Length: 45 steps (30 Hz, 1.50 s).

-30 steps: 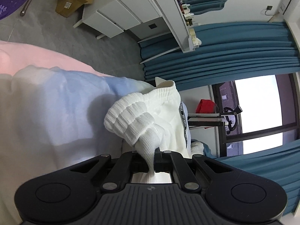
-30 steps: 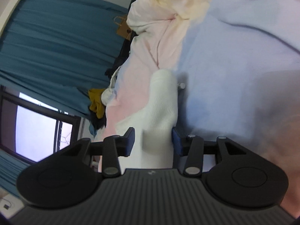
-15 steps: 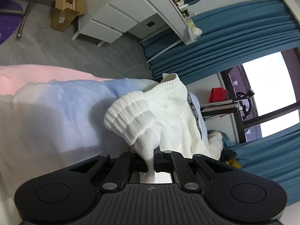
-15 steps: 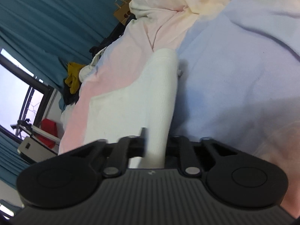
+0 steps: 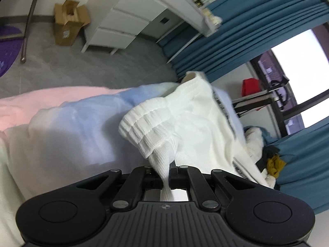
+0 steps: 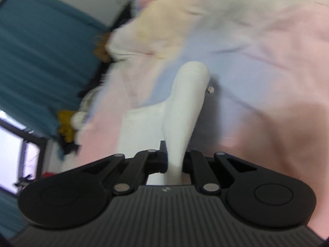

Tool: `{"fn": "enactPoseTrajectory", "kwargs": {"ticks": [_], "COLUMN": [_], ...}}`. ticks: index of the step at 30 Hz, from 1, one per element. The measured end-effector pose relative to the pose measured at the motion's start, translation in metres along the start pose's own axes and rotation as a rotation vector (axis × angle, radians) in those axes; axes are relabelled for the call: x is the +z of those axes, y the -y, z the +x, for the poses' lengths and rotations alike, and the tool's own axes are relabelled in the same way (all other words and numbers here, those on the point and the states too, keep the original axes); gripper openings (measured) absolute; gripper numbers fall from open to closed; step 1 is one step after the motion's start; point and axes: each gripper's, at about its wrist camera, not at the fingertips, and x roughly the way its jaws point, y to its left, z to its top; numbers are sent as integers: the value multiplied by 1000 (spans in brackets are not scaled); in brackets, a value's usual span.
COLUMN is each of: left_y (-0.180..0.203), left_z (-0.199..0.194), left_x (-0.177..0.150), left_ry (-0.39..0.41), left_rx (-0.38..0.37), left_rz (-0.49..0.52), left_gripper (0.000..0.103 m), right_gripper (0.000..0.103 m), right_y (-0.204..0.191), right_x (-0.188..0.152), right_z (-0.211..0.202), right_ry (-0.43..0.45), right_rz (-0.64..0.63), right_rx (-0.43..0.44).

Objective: Fold clothes

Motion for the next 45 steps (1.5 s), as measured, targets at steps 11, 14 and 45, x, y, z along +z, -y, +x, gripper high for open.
{"fn": "enactPoseTrajectory", "kwargs": {"ticks": [11,14,45], "left_y": [-5,12,202], "left_z": [-21,-37,-38], "left_x": [4,-4,-220], "left_ry": [-84,-64,124], "left_rx": [-42,-25,-188], "left_rz": [114,245,965], "left_gripper": [25,41,93], "right_gripper": [12,29,77], "right_y": [0,-21,-116], "right_x": [1,-2,-135], "right_z": [0,-11,-159], "right_ry": [-68,-33,102], "right_rz": [-66,-215,-996], "right_rx": [-55,-87,467]}}
